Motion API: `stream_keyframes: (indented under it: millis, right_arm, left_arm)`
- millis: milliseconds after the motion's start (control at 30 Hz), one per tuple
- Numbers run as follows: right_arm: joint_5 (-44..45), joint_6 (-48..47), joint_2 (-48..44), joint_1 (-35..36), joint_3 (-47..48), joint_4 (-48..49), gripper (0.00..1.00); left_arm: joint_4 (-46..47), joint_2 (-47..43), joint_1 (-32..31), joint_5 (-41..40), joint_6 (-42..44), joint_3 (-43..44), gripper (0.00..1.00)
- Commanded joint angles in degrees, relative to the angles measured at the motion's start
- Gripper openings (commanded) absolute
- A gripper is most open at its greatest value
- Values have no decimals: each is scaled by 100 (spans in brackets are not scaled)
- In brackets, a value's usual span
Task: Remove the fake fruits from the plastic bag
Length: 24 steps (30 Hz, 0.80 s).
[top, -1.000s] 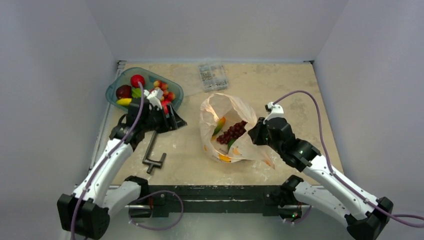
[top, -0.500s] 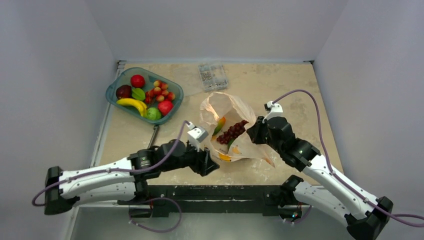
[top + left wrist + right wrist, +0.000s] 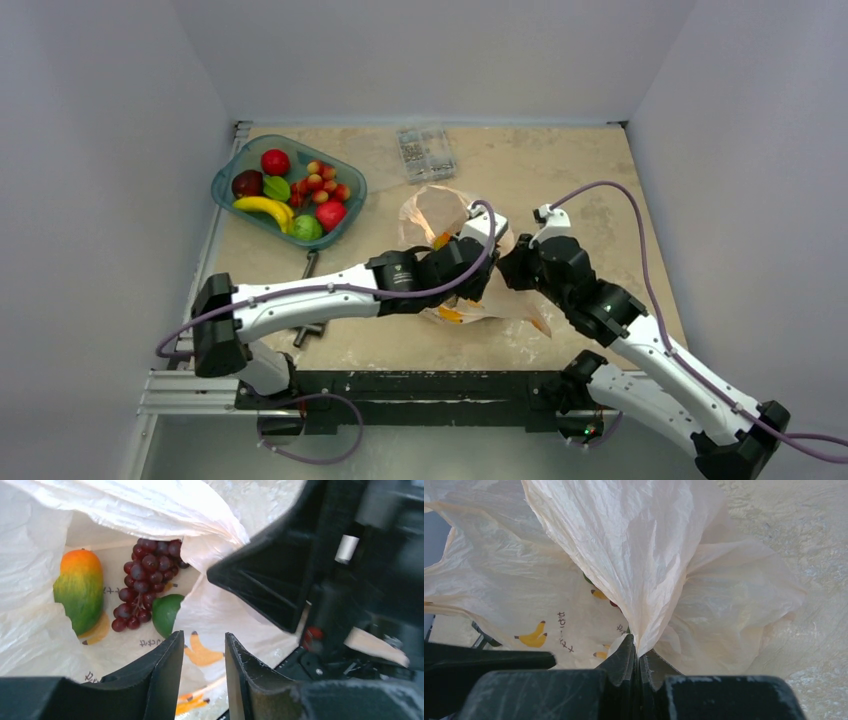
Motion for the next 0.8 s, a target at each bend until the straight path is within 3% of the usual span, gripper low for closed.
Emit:
stream_keyframes:
  millis: [0,600,767]
  right_arm:
    - [170,40,-139,30,230,-35,0]
    - [58,61,-106,38,204,-19,0]
    - [86,63,-95,37,171,-15,0]
  left_arm:
    - [-995,704,156,-317,250,682,34]
    - [-359,2130,790,-1495,1189,683,30]
    - [-310,2361,989,-1623,1466,786,38]
